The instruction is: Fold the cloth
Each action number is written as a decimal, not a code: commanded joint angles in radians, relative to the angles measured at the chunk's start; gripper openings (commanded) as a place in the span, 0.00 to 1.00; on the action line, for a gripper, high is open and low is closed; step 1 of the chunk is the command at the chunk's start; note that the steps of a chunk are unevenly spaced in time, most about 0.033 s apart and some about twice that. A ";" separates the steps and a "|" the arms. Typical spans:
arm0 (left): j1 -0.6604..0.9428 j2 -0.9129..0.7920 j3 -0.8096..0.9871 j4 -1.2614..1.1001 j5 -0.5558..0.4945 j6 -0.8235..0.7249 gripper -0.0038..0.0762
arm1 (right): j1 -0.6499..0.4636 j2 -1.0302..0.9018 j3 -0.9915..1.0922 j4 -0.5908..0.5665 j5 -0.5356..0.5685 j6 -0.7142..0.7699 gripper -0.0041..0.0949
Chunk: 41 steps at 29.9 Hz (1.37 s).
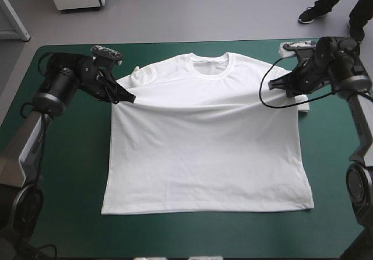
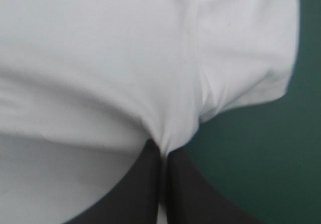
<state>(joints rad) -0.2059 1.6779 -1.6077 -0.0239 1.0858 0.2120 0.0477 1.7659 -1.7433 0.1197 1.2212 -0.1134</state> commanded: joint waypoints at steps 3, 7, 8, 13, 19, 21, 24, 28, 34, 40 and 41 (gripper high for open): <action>-0.004 -0.171 -0.116 0.024 0.008 -0.010 0.04 | -0.001 -0.144 -0.108 -0.008 0.016 0.008 0.03; -0.004 -0.252 -0.193 0.055 0.002 -0.017 0.04 | -0.001 -0.223 -0.136 -0.008 -0.002 0.008 0.03; -0.004 -0.267 -0.215 0.065 0.002 -0.017 0.04 | -0.001 -0.248 -0.147 -0.008 -0.023 0.008 0.03; -0.004 -0.314 -0.308 0.060 -0.031 -0.024 0.04 | -0.001 -0.311 -0.233 -0.006 -0.096 0.010 0.03; -0.004 -0.319 -0.385 0.030 -0.089 -0.035 0.04 | -0.001 -0.309 -0.332 0.005 -0.177 0.010 0.03; -0.004 -0.315 -0.385 0.034 -0.152 -0.035 0.04 | -0.001 -0.307 -0.334 0.006 -0.265 0.010 0.03; -0.004 -0.291 -0.385 0.051 -0.245 -0.033 0.04 | -0.001 -0.291 -0.334 0.006 -0.362 0.010 0.03; -0.004 -0.227 -0.385 0.089 -0.371 -0.029 0.04 | -0.001 -0.237 -0.334 0.009 -0.464 0.010 0.03; -0.004 -0.123 -0.386 0.089 -0.571 -0.029 0.04 | -0.001 -0.094 -0.408 0.009 -0.567 -0.011 0.03; 0.013 -0.054 -0.444 0.124 -0.643 -0.029 0.04 | -0.003 0.058 -0.641 0.040 -0.553 -0.042 0.03; 0.026 -0.045 -0.457 0.108 -0.637 -0.038 0.04 | -0.010 0.072 -0.662 0.053 -0.553 -0.042 0.03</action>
<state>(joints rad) -0.2000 1.6610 -1.9997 0.0877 0.5562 0.1863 0.0477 1.8623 -2.3105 0.1436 0.7666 -0.1435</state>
